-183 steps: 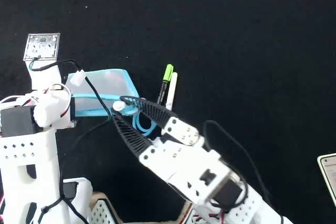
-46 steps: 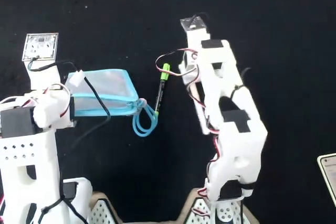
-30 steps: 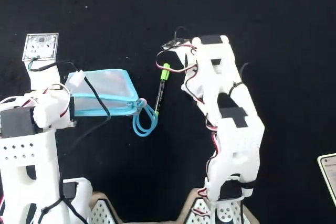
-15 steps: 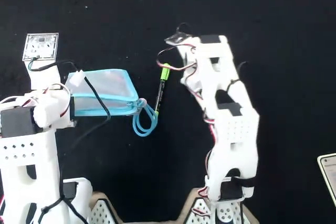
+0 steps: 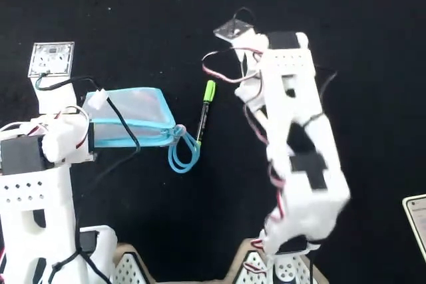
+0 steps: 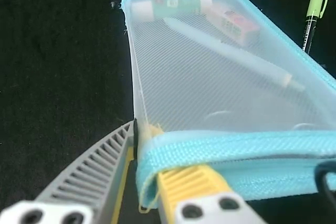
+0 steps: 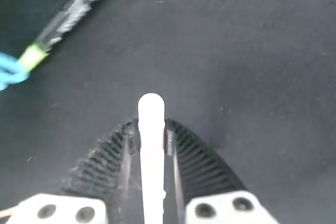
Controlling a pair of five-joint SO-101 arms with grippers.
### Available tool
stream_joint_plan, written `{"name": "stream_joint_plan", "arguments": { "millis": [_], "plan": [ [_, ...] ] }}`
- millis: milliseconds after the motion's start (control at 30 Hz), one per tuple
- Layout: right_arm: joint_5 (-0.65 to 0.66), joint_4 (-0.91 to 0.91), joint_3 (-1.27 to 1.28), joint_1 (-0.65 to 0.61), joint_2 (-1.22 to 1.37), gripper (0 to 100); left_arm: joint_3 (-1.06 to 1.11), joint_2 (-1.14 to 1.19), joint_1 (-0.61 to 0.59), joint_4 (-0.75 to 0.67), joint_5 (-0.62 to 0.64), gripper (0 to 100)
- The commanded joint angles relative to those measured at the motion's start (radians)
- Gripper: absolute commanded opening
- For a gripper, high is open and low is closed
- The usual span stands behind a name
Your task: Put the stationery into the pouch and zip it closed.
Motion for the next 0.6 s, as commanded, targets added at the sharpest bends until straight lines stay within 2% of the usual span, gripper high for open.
{"name": "stream_joint_plan", "arguments": {
  "millis": [0,300,433,567],
  "plan": [
    [-0.011,-0.005,0.173,-0.091,-0.387,1.1,-0.004,0.005,-0.005,-0.014,0.009,3],
    [-0.173,-0.192,0.55,-0.276,-1.093,1.1,-0.002,0.005,-0.005,-0.014,0.009,3],
    [-0.269,-0.319,0.687,-0.422,-1.374,1.1,-0.002,0.005,-0.005,-0.014,0.009,3],
    [-0.339,-0.542,0.819,-0.6,-1.627,1.1,-0.002,0.005,-0.005,-0.014,0.009,3]
  ]
}}
